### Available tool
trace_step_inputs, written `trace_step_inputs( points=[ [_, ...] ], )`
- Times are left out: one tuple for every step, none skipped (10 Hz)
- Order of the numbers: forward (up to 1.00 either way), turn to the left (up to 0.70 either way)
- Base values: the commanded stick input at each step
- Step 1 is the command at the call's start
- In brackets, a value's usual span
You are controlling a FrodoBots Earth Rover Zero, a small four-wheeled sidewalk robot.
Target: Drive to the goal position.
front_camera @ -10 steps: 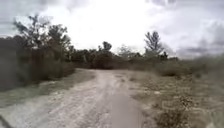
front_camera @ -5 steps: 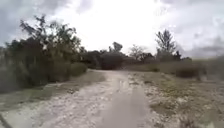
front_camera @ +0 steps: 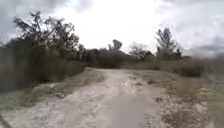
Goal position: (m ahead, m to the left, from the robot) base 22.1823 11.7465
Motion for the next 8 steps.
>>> trace_step_inputs(
  points=[
    [0.7,0.0],
    [0.7,-0.14],
    [0.7,-0.35],
    [0.7,-0.29],
    [0.7,-0.05],
    [0.7,0.0],
    [0.7,-0.05],
    [0.7,-0.35]
  ],
)
